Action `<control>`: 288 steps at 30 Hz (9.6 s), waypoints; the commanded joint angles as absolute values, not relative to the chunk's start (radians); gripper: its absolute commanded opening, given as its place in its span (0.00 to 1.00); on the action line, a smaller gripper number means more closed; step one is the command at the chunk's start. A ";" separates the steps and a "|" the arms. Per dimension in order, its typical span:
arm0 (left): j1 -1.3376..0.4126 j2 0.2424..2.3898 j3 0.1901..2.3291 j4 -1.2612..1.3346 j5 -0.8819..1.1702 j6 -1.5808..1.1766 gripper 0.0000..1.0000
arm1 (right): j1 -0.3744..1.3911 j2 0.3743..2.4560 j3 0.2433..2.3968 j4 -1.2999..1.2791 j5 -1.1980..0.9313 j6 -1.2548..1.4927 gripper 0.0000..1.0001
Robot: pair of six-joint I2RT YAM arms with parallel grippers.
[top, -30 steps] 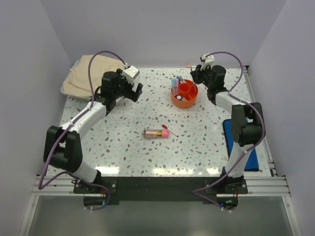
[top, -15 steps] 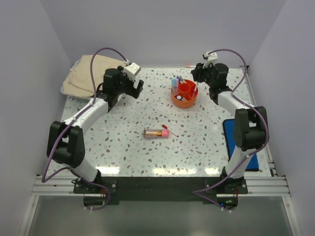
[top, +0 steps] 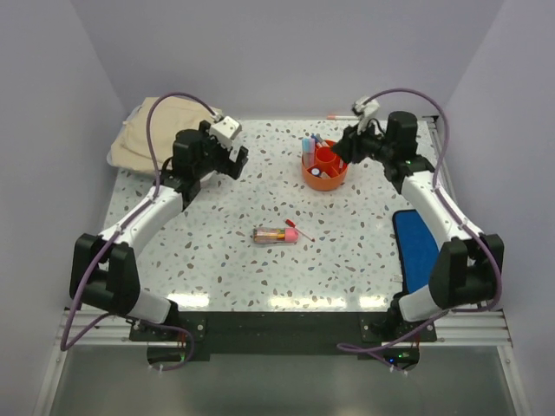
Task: Sort the stationery into containers
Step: Move the pen to the center of the board, then pick up the pen from the center of the board, then place the pen in the storage box, then pick up the stationery from the center of the board, then place the stationery in the drawer.
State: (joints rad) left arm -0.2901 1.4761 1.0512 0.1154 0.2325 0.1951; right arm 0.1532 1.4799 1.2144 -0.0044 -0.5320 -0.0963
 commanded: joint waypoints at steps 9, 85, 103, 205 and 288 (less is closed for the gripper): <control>-0.268 1.253 0.888 0.118 0.003 0.291 1.00 | 0.480 1.712 1.197 -0.539 -0.512 -0.523 0.39; -0.258 1.572 1.189 0.045 0.203 0.308 1.00 | 0.156 1.684 1.272 0.411 -0.520 0.006 0.00; -0.258 1.664 1.279 0.025 0.123 0.357 1.00 | 0.124 1.799 1.218 0.517 -0.465 -0.074 0.00; -0.697 1.979 2.067 -0.912 0.544 0.684 0.00 | 0.041 1.210 1.210 -0.545 -0.264 -0.104 0.99; -0.543 2.421 1.836 1.023 0.680 -0.232 1.00 | -0.026 1.414 1.279 -0.542 -0.256 -0.124 0.99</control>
State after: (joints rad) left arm -0.5400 2.4756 1.8172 0.9436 0.6643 -0.2825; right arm -0.0246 1.4101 1.2472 -0.5678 -0.2516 -0.1165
